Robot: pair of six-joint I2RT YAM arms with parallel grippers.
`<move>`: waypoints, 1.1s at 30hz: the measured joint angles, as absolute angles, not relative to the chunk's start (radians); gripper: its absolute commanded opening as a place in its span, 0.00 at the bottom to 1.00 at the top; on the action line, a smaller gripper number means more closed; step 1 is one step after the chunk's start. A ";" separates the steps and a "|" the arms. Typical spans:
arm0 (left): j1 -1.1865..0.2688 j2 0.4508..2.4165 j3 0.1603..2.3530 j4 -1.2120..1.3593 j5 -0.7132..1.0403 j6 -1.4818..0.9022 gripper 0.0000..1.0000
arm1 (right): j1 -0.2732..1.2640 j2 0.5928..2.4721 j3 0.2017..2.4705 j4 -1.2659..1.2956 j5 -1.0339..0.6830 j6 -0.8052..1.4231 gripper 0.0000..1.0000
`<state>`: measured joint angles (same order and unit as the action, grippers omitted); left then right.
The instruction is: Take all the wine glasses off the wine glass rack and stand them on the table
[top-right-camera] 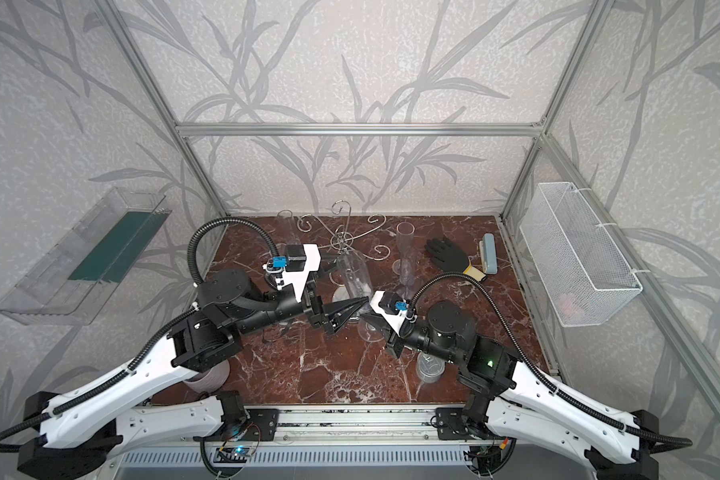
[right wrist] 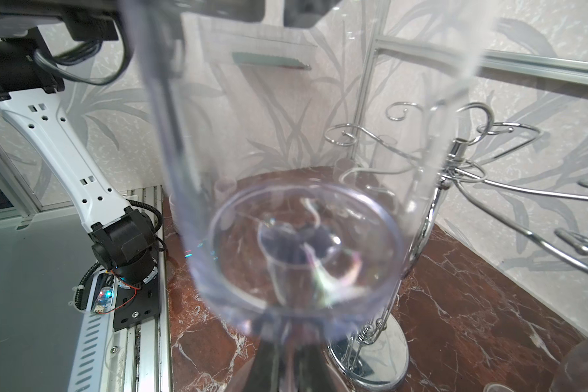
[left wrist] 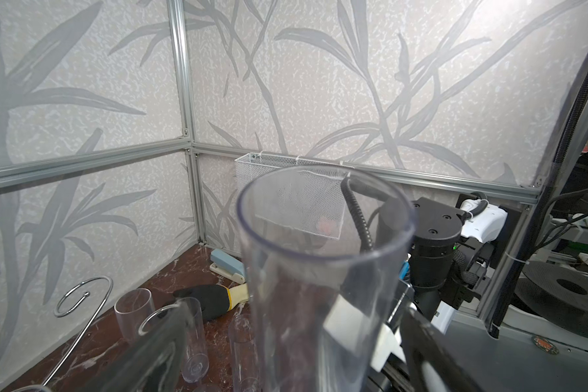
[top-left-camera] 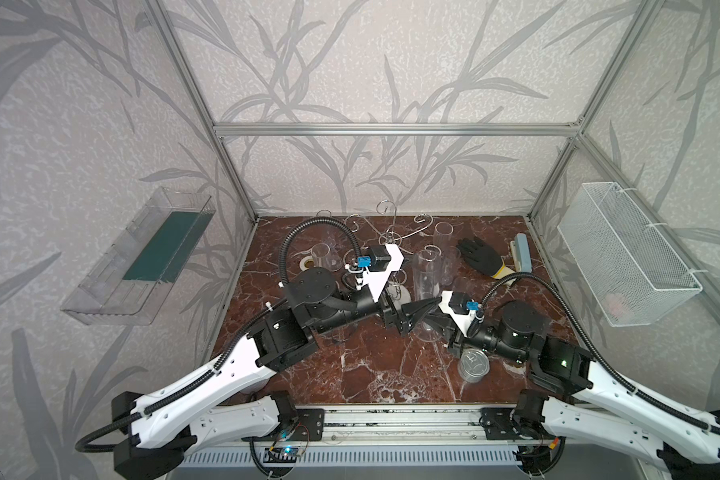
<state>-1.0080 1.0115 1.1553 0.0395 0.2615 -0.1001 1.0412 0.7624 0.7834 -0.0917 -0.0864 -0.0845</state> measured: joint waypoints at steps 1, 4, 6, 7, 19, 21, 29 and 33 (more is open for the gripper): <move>-1.007 1.018 1.154 0.047 0.264 -0.109 0.95 | 1.055 0.768 0.781 -0.088 -0.083 -0.089 0.00; -1.007 1.030 1.149 0.071 0.268 -0.131 0.89 | 1.082 0.783 0.776 -0.077 -0.068 -0.102 0.00; -1.006 1.034 1.148 0.084 0.272 -0.143 0.82 | 1.088 0.786 0.772 -0.072 -0.059 -0.106 0.00; -1.006 1.034 1.148 0.091 0.275 -0.151 0.76 | 1.090 0.786 0.767 -0.069 -0.052 -0.106 0.00; -1.003 1.034 1.131 0.136 0.305 -0.162 0.32 | 1.093 0.784 0.743 -0.055 -0.015 -0.093 0.00; -1.003 1.034 1.129 0.141 0.307 -0.161 0.31 | 1.093 0.784 0.743 -0.055 -0.015 -0.093 0.16; -1.003 1.015 1.092 0.119 0.303 -0.187 0.31 | 1.095 0.772 0.743 -0.048 -0.015 -0.105 0.73; -1.003 0.961 1.055 0.078 0.273 -0.185 0.31 | 1.095 0.740 0.743 -0.038 0.001 -0.109 0.76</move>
